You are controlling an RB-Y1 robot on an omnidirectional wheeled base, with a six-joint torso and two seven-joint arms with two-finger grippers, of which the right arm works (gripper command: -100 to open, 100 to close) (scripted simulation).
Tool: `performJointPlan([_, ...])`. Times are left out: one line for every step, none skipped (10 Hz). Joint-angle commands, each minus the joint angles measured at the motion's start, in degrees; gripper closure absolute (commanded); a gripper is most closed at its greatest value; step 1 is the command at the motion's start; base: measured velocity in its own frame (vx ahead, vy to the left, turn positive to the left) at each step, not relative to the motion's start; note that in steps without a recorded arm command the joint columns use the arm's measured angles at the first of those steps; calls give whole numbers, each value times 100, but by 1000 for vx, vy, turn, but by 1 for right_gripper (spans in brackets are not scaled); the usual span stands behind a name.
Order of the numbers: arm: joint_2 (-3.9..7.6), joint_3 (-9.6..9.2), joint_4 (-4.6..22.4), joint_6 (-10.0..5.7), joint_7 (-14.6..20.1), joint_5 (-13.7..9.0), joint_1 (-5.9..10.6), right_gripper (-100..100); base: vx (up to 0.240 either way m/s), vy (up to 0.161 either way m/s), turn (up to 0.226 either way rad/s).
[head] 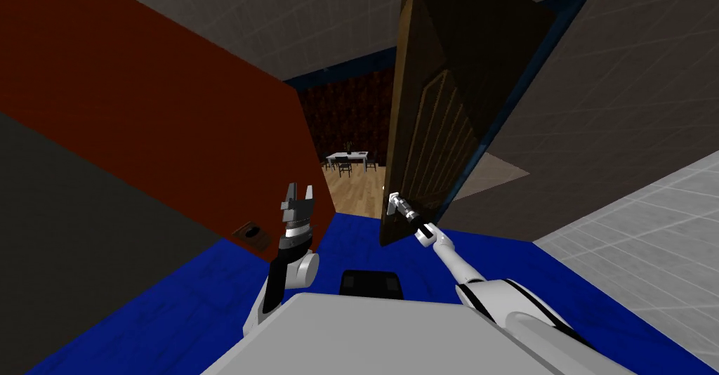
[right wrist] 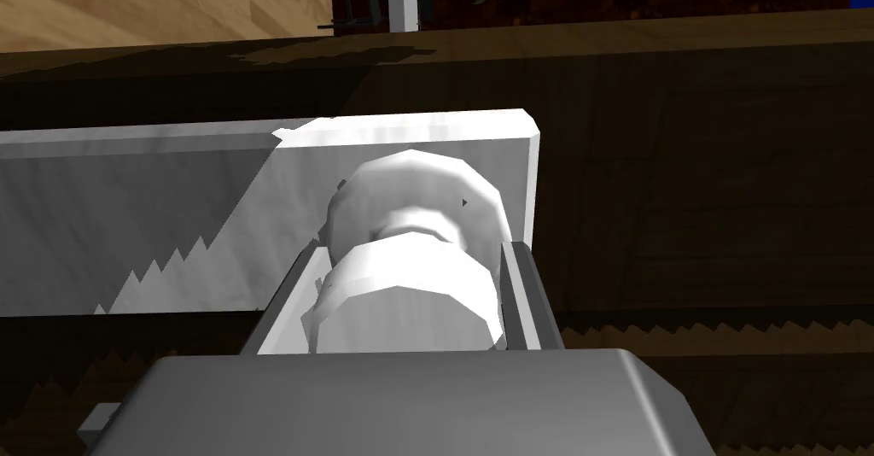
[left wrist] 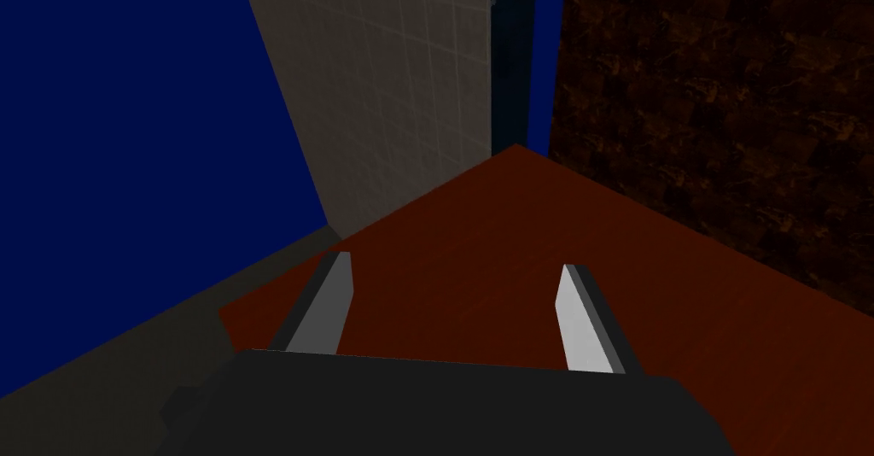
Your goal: Pull the door open
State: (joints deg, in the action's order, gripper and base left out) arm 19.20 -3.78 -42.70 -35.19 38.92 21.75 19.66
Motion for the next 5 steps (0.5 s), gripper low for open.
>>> performJointPlan([78,-115,-78,-147,180,115,-52,100,-132,-111,4])
performJointPlan([105,-156,-105,-199,243,156,-70,100,-163,-173,35])
performJointPlan([166,-245,-165,-314,383,246,-110,100,-164,-192,38])
performJointPlan([197,-292,-197,-374,457,293,-131,100,-162,-142,28])
performJointPlan([260,-385,-260,-493,602,386,-173,100,-174,-160,1])
